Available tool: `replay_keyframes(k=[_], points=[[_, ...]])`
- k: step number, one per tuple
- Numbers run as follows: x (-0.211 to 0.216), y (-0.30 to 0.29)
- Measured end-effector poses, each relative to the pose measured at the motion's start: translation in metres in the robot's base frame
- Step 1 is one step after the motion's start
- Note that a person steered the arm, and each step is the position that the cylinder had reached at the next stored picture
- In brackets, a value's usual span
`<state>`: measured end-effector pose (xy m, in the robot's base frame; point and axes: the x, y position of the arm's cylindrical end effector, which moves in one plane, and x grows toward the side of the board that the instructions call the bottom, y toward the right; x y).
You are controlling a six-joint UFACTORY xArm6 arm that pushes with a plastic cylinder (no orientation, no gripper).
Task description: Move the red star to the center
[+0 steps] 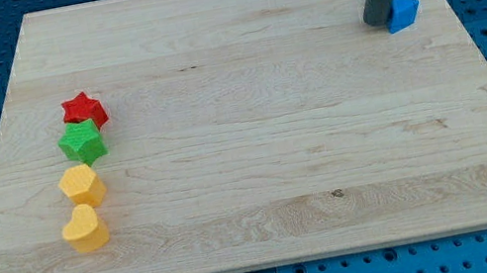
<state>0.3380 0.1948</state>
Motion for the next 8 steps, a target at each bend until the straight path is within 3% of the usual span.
replay_keyframes(k=[6, 7, 8], points=[[0.014, 0.007], [0.027, -0.029], [0.042, -0.115]])
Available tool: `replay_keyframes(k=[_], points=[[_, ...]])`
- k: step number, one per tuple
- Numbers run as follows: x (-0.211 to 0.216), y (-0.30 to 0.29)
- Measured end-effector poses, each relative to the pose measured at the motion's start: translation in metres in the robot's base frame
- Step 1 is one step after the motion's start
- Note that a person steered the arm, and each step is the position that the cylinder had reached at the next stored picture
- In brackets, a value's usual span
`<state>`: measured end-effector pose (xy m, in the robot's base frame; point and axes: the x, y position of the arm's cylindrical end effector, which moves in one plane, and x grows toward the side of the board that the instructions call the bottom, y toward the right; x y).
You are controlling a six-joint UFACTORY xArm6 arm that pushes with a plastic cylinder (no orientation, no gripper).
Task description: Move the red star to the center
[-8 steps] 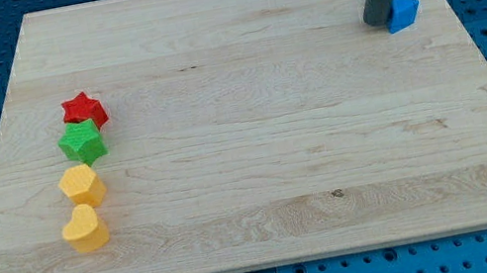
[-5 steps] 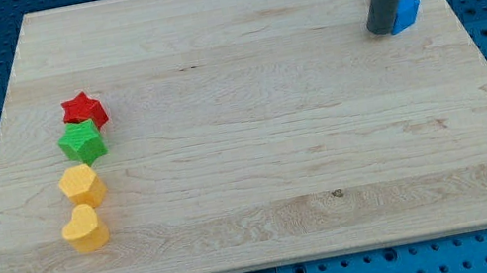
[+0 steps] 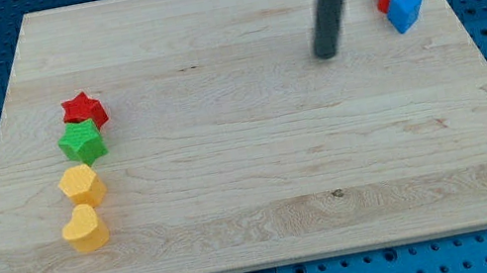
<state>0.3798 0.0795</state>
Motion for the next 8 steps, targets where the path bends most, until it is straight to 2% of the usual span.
replay_keyframes(k=[3, 4, 6, 8], points=[[-0.018, -0.324], [-0.001, -0.357], [0.036, -0.354], [0.032, -0.305]])
